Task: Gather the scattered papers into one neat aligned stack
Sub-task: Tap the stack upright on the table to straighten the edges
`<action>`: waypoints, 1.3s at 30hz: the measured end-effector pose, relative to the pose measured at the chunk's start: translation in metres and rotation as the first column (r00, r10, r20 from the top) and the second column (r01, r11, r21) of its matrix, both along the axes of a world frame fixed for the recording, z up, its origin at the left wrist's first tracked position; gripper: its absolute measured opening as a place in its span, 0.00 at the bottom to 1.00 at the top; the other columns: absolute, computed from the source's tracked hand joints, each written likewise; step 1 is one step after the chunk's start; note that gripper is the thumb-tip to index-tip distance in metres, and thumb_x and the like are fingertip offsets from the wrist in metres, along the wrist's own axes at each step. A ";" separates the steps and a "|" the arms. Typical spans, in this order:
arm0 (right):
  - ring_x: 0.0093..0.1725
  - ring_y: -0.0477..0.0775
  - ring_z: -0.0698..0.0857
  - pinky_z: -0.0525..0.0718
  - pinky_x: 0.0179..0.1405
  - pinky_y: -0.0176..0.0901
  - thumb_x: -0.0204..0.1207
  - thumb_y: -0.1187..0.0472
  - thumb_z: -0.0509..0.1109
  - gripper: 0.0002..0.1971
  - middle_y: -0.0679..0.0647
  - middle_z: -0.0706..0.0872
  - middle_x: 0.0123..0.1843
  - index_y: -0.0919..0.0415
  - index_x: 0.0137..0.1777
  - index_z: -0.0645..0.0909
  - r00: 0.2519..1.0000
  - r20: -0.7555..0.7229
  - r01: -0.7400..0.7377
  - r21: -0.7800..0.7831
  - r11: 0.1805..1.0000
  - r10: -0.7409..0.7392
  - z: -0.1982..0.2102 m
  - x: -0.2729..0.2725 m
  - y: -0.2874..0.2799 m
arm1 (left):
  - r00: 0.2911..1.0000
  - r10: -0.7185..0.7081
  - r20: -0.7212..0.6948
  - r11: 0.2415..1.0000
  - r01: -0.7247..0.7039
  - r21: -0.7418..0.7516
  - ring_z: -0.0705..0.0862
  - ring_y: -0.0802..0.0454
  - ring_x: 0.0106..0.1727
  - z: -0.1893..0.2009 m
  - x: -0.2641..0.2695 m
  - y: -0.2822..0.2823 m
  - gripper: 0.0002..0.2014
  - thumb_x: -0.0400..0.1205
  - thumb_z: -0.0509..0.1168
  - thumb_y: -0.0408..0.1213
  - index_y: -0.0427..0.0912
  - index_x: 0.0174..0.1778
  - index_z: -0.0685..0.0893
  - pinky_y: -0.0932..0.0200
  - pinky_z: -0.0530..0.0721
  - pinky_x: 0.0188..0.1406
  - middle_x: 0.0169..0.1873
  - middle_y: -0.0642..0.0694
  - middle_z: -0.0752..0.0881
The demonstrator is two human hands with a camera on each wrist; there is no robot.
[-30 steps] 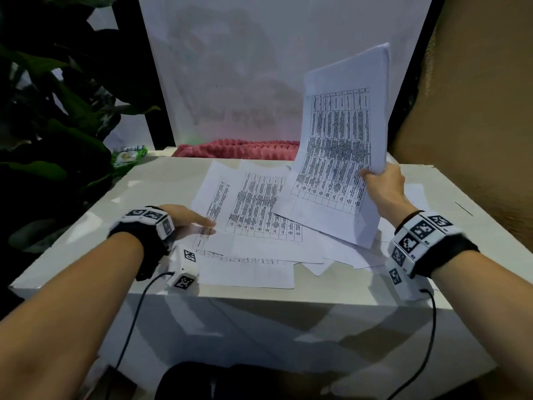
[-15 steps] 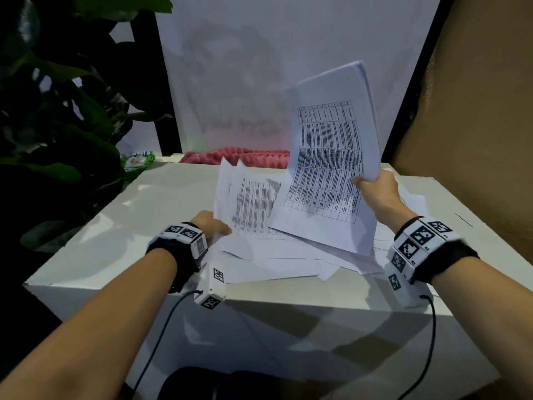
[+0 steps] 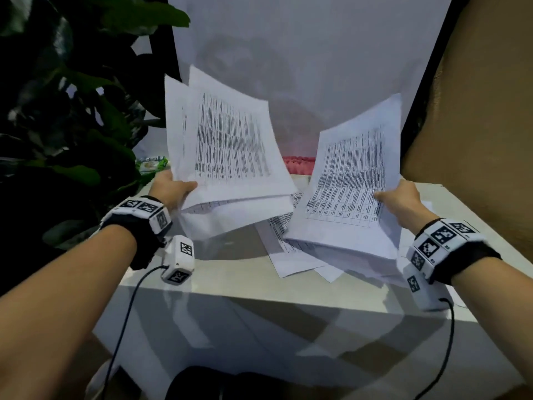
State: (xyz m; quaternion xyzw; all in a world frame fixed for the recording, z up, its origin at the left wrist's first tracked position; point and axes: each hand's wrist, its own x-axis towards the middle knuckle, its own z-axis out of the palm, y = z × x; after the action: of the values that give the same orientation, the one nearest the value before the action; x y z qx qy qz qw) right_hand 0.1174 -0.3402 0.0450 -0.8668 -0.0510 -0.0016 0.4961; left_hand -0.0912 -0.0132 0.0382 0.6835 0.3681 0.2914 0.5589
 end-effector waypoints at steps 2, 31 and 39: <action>0.51 0.61 0.80 0.79 0.52 0.47 0.75 0.69 0.71 0.16 0.69 0.83 0.62 0.68 0.63 0.77 1.000 -0.010 -0.028 0.025 0.999 0.029 0.004 -0.005 0.003 | 0.992 -0.080 0.093 0.994 0.086 -0.061 0.84 0.42 0.52 0.007 0.001 -0.015 0.20 0.79 0.64 0.22 0.27 0.68 0.76 0.50 0.80 0.58 0.65 0.33 0.82; 0.37 0.36 0.82 0.82 0.38 0.26 0.71 0.68 0.73 0.14 0.51 0.84 0.42 0.69 0.56 0.79 0.904 0.221 -0.426 0.388 0.817 0.366 0.049 -0.039 0.055 | 0.937 -0.252 0.241 0.960 0.210 0.187 0.66 0.46 0.78 0.037 0.052 -0.107 0.35 0.77 0.69 0.30 0.34 0.76 0.58 0.72 0.65 0.65 0.73 0.40 0.71; 0.27 0.34 0.80 0.73 0.25 0.19 0.69 0.63 0.76 0.11 0.49 0.83 0.29 0.63 0.34 0.76 0.919 0.160 -0.394 0.390 0.832 0.360 0.035 -0.039 0.057 | 0.935 -0.157 0.319 0.984 0.120 0.133 0.70 0.42 0.76 0.035 0.045 -0.103 0.39 0.76 0.71 0.42 0.36 0.77 0.57 0.48 0.67 0.78 0.75 0.37 0.71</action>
State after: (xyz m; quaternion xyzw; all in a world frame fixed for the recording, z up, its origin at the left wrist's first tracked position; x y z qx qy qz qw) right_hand 0.0781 -0.2836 0.0805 -0.7136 -0.2392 0.0507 0.6565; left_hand -0.0462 -0.1166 0.0728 0.6799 0.2040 0.3810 0.5924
